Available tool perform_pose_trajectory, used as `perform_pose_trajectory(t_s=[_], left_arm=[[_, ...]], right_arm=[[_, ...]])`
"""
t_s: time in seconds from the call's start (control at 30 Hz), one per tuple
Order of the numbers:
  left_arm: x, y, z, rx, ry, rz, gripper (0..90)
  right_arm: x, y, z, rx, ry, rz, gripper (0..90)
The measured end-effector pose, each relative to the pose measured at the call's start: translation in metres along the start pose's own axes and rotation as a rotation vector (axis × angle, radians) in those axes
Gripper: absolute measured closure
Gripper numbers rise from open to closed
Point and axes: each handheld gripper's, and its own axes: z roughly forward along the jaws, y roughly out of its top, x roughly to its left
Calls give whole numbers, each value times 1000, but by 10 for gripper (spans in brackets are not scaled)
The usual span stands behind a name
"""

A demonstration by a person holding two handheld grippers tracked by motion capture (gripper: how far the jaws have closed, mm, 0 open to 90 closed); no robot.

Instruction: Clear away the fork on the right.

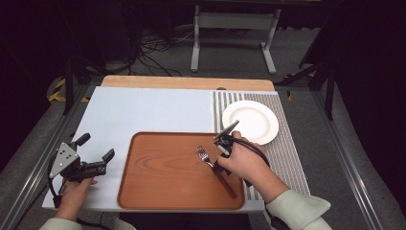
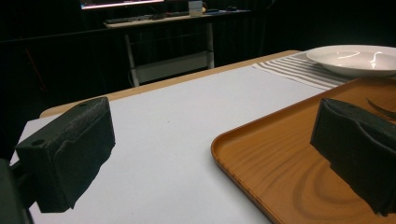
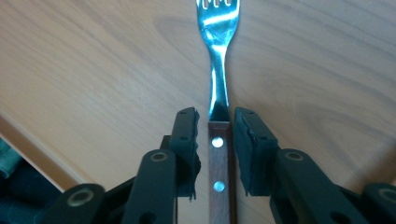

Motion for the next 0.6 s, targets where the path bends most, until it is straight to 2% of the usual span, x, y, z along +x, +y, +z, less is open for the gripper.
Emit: perform_pose_trajectory(t_s=[0.03,0.23,0.3,0.37,0.4,0.43,0.6], left_arm=[[0,0,0,0,0,0,3],[0,0,0,-1,0,-1,3],[0,0,0,1,0,0,3],[0,0,0,0,0,-1,3],[0,0,0,0,0,1,3],[0,0,0,0,0,1,3],[0,0,0,-2,2,-1,3]], right_arm=[[0,0,0,0,0,0,696],[1,0,-2,-24,4,-29,568],[2,-1,-4,-56,14,-50,408],[5,-2,-4,-146,29,-108,231],[6,-1,-5,-195,24,-162,172],[7,-1,-7,-218,10,-213,163],[8,0,-13,-260,19,-289,134]])
